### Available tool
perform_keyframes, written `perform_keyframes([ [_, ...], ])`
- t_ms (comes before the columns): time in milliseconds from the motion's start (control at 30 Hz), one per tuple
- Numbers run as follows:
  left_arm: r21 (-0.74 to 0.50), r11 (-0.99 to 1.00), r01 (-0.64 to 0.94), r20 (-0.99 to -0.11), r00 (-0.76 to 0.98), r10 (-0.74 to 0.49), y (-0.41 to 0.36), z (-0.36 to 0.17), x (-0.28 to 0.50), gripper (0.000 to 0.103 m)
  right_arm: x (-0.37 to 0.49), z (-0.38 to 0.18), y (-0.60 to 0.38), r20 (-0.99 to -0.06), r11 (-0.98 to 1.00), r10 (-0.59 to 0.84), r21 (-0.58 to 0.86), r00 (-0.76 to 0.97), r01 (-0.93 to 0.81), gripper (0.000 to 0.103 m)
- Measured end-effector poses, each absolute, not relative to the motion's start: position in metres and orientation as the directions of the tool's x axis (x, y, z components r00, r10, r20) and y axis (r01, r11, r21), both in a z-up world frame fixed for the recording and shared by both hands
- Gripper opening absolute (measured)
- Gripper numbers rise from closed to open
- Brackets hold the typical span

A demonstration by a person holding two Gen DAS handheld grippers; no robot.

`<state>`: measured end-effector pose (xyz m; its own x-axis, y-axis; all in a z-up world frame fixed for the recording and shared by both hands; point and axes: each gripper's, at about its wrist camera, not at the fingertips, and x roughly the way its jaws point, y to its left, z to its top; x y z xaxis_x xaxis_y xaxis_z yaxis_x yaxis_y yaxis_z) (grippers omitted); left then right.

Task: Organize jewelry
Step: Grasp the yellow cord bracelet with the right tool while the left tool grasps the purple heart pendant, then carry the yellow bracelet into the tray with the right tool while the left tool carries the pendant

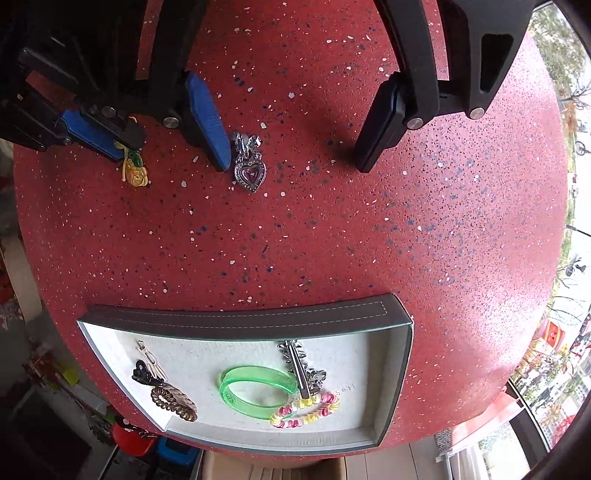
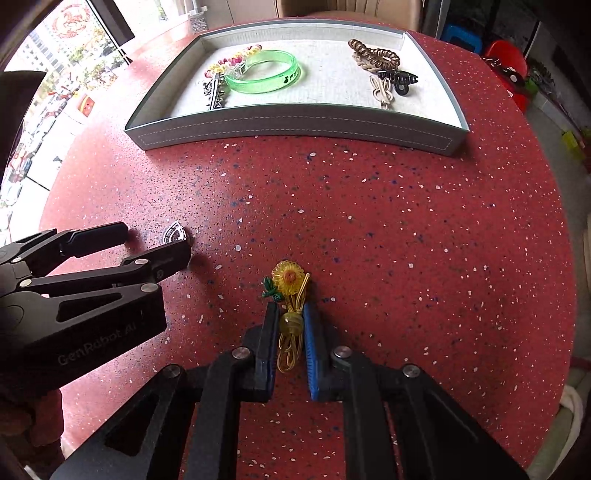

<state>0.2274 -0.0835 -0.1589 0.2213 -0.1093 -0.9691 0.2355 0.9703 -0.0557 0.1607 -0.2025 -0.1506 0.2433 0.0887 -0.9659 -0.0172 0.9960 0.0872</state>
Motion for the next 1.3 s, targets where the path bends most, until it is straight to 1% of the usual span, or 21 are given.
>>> perform_keyframes([
  [133,-0.031,0.965,0.259,-0.968,0.233,-0.093,-0.093,-0.159,0.227,0.075,0.161,-0.148,-0.201,-0.966,0.996,0.091,0.09,0.242,-0.015,0.014],
  [233,-0.02,0.964,0.265,-0.968,0.237,-0.086,-0.097,-0.159,0.226,0.074,0.161,-0.148,-0.202,-0.966,0.996,0.091,0.091,0.242,-0.014,0.014],
  [267,-0.02,0.965,0.262,-0.967,0.24,-0.085,-0.099,-0.158,0.228,0.069,0.162,-0.148,-0.202,-0.966,0.996,0.092,0.091,0.242,-0.014,0.014],
  [333,-0.017,0.965,0.261,-0.966,0.244,-0.083,-0.102,-0.156,0.225,0.064,0.159,-0.149,-0.196,-0.966,0.996,0.091,0.091,0.243,-0.014,0.014],
  [400,-0.018,0.966,0.259,-0.967,0.242,-0.083,-0.102,-0.155,0.225,0.062,0.159,-0.149,-0.196,-0.966,0.996,0.091,0.09,0.243,-0.013,0.014],
  [433,-0.02,0.966,0.26,-0.966,0.243,-0.085,-0.101,-0.154,0.224,0.055,0.159,-0.149,-0.196,-0.966,0.996,0.092,0.091,0.242,-0.013,0.014],
  [467,-0.02,0.965,0.262,-0.966,0.243,-0.086,-0.102,-0.153,0.224,0.051,0.159,-0.149,-0.195,-0.966,0.996,0.091,0.091,0.242,-0.013,0.014],
  [533,-0.021,0.964,0.264,-0.967,0.24,-0.087,-0.103,-0.151,0.224,0.051,0.159,-0.149,-0.195,-0.966,0.996,0.091,0.091,0.242,-0.014,0.014],
  [633,-0.022,0.964,0.265,-0.966,0.241,-0.088,-0.101,-0.15,0.224,0.036,0.162,-0.151,-0.193,-0.966,0.996,0.093,0.093,0.242,-0.012,0.014],
  [667,-0.031,0.964,0.264,-0.966,0.239,-0.097,-0.101,-0.149,0.224,0.034,0.162,-0.151,-0.193,-0.966,0.995,0.094,0.094,0.243,-0.011,0.014],
  [833,-0.095,0.967,0.236,-0.965,0.217,-0.148,-0.083,-0.148,0.224,0.034,0.161,-0.151,-0.192,-0.964,0.994,0.104,0.108,0.244,0.002,0.014],
  [1000,-0.129,0.971,0.203,-0.964,0.205,-0.171,-0.064,-0.144,0.222,0.034,0.16,-0.152,-0.209,-0.957,0.981,0.161,0.181,0.24,0.064,0.014],
  [1100,-0.134,0.972,0.195,-0.962,0.21,-0.174,-0.048,-0.146,0.212,0.034,0.159,-0.151,-0.216,-0.954,0.977,0.173,0.198,0.244,0.082,0.014],
  [1300,-0.147,0.971,0.188,-0.959,0.212,-0.187,-0.04,-0.137,0.202,0.034,0.16,-0.153,-0.224,-0.957,0.974,0.176,0.204,0.231,0.1,0.014],
])
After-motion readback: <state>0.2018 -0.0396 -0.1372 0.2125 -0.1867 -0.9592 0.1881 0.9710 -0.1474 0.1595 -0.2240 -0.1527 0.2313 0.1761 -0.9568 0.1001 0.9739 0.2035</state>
